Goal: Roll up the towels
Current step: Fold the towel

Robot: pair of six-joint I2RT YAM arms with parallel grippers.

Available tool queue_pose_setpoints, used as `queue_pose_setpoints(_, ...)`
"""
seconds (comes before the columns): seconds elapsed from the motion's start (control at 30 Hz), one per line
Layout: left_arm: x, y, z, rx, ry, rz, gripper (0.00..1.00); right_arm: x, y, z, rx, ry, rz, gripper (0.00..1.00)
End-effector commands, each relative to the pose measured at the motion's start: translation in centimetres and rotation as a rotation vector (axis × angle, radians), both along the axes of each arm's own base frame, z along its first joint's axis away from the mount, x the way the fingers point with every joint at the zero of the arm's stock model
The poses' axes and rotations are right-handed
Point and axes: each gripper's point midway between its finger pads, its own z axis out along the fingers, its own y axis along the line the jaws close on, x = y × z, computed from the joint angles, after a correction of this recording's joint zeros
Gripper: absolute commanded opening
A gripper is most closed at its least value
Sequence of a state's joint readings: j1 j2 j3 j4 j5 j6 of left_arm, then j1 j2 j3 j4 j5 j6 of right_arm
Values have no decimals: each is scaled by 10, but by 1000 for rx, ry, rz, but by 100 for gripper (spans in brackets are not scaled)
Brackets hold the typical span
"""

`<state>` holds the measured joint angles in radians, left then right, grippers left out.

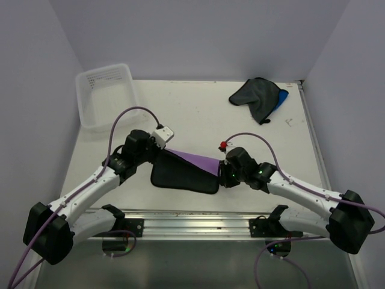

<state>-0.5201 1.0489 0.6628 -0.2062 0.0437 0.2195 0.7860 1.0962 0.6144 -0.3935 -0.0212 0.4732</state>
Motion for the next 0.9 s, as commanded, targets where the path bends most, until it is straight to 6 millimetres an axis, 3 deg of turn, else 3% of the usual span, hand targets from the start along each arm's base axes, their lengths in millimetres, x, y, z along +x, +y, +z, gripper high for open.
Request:
queue_pose_setpoints(0.0, -7, -2, -5, -3, 24, -5, 0, -4, 10, -3, 19, 4, 11, 0)
queue_pose_setpoints(0.47, -12, -2, -6, 24, -2, -15, 0, -27, 12, -25, -22, 48, 51, 0)
queue_pose_setpoints(0.63, -16, -5, -7, 32, -21, -44, 5, -27, 9, -26, -35, 38, 43, 0)
queue_pose_setpoints(0.87, -19, -5, -3, 45, -43, -41, 0, -29, 7, -29, -54, 44, 56, 0)
